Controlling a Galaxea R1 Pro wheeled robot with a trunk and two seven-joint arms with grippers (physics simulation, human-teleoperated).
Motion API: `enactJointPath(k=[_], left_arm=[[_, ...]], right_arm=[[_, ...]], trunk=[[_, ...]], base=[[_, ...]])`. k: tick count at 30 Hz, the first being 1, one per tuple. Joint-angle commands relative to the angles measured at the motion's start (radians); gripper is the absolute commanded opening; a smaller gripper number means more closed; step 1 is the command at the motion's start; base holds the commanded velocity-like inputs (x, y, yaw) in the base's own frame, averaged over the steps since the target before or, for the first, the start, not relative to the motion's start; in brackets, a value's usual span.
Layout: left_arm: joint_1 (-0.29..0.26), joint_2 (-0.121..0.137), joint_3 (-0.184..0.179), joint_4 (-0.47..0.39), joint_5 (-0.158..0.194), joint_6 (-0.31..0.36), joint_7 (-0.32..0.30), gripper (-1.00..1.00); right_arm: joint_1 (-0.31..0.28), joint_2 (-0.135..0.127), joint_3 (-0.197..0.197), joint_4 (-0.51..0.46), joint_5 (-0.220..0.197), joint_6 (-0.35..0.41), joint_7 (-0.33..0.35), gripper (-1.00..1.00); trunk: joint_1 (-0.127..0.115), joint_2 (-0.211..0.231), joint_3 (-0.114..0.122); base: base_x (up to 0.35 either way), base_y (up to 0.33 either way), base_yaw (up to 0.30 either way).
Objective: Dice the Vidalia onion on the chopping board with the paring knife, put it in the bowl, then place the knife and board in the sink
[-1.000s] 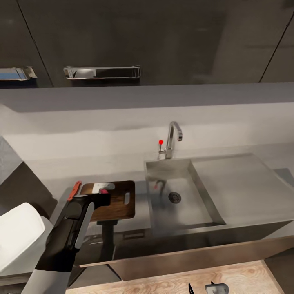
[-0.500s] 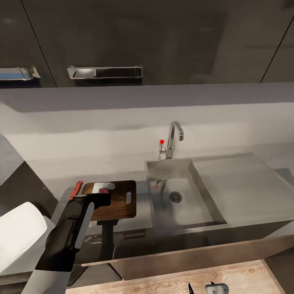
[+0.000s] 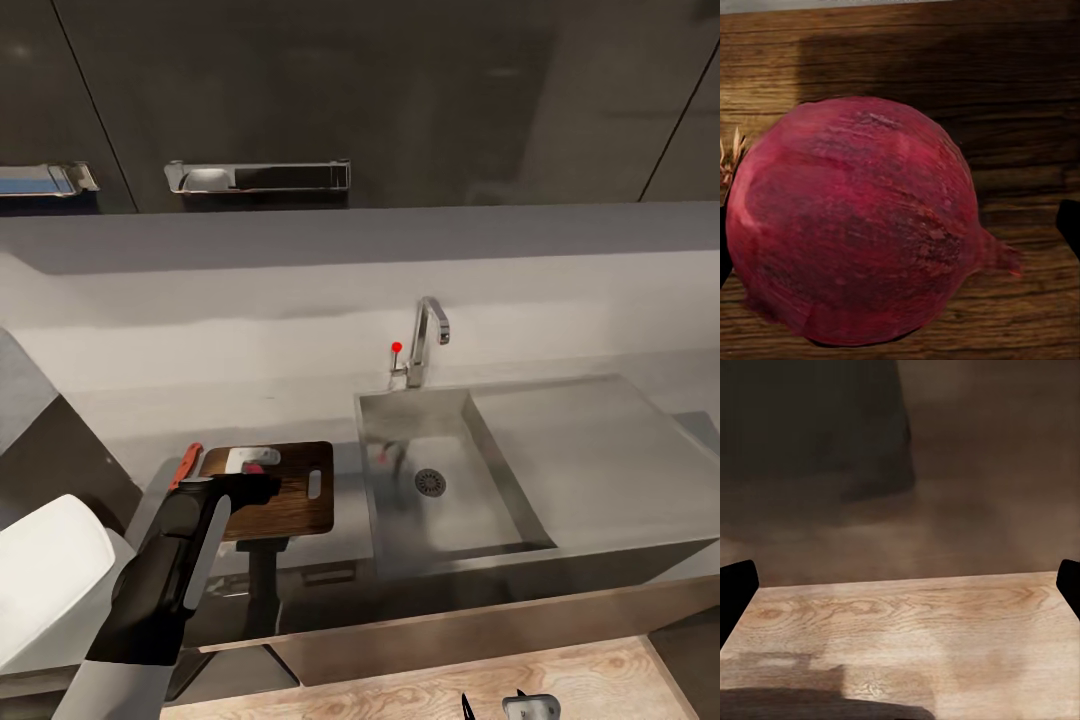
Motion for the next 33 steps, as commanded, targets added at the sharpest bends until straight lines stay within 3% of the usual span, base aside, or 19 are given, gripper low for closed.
enactJointPath(k=[1, 33], left_arm=[[-0.001, 0.000, -0.001, -0.001, 0.005, 0.004, 0.008, 1.00], [-0.001, -0.001, 0.006, -0.026, 0.003, 0.006, 0.009, 1.00]], right_arm=[[-0.001, -0.002, 0.008, 0.000, -0.010, -0.003, -0.008, 1.00], [-0.001, -0.002, 0.010, 0.000, -0.004, -0.005, -0.008, 1.00]], trunk=[[0.001, -0.002, -0.002], [0.001, -0.002, 0.006]], base=[[0.000, 0.000, 0.000], [0.000, 0.000, 0.000]])
